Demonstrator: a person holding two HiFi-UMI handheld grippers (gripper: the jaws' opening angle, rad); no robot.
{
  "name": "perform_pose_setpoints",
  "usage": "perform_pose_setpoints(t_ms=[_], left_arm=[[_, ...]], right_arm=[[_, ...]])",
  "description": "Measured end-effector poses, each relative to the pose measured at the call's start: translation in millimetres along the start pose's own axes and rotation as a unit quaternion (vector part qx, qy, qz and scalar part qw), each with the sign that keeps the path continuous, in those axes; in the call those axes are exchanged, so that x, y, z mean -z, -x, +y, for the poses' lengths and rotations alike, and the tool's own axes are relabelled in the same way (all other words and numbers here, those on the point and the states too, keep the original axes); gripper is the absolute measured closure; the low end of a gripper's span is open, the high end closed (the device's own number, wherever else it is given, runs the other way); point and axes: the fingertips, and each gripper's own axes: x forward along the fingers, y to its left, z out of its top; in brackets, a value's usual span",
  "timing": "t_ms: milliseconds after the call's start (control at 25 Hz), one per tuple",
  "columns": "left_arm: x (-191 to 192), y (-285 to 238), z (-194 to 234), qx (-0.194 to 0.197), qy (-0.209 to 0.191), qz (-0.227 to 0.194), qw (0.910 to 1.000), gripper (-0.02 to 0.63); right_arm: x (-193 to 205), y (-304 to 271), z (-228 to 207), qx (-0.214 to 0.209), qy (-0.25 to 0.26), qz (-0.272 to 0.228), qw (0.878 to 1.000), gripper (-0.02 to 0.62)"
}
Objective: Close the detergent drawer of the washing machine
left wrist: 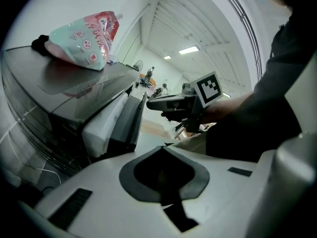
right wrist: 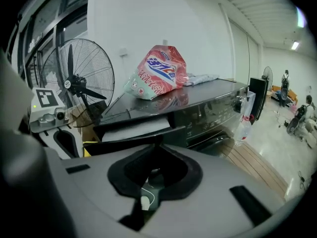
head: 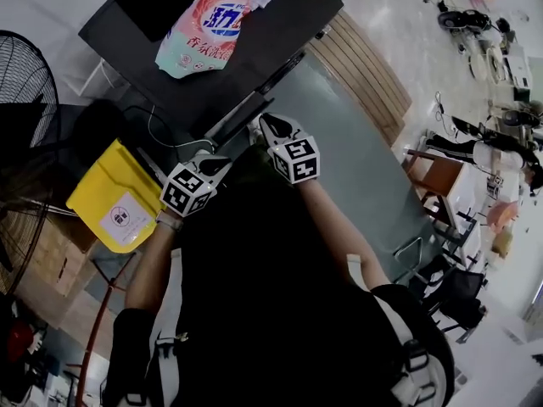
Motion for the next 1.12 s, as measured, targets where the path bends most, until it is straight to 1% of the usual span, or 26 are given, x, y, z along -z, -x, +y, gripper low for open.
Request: perform_pose_setpoints(t_ms=[240, 440, 600, 840, 880, 920, 1000, 1120], left_arm=[[1.5, -3.3, 5.0, -0.017, 0.021, -0.006, 0.9996, 0.595], [2.8, -2.4, 13.7, -0.038, 0.053, -0.030, 0.9974, 0.595], [3.0, 1.1, 22.6, -0.051, 0.074, -0.053, 0.9945, 0.595], [2.1, 2.0, 24.2, -0.053, 0.073, -0.057, 0.9943, 0.595], [1.3, 3.5, 26.9, -0.058, 0.075, -0.059, 0.9938, 0.595], [0.2, 5.5, 30.8, -0.063, 0.079, -0.062, 0.9929, 0.595], [-2.9, 10.0, 38.8, -0.072, 0.088, -0.071, 0.9910, 0.595], [-6.0, 14.8, 46.5, -0.077, 0.096, -0.073, 0.9897, 0.595]], right_arm=[[-4.4, -4.5, -1.0, -0.022, 0.020, 0.013, 0.999, 0.561], [-2.7, -7.6, -2.1, -0.035, 0.032, 0.017, 0.999, 0.561], [-3.9, -10.0, -2.0, -0.037, 0.040, 0.016, 0.998, 0.561], [-6.2, -10.5, -1.2, -0.049, 0.036, 0.019, 0.998, 0.561], [-8.7, -12.5, -0.2, -0.049, 0.038, 0.017, 0.998, 0.563], [-11.2, -15.9, 1.2, -0.049, 0.043, 0.017, 0.998, 0.578], [-17.8, -22.9, 4.6, -0.049, 0.049, 0.018, 0.997, 0.578], [-25.3, -29.0, 6.8, -0.050, 0.046, 0.019, 0.997, 0.578]])
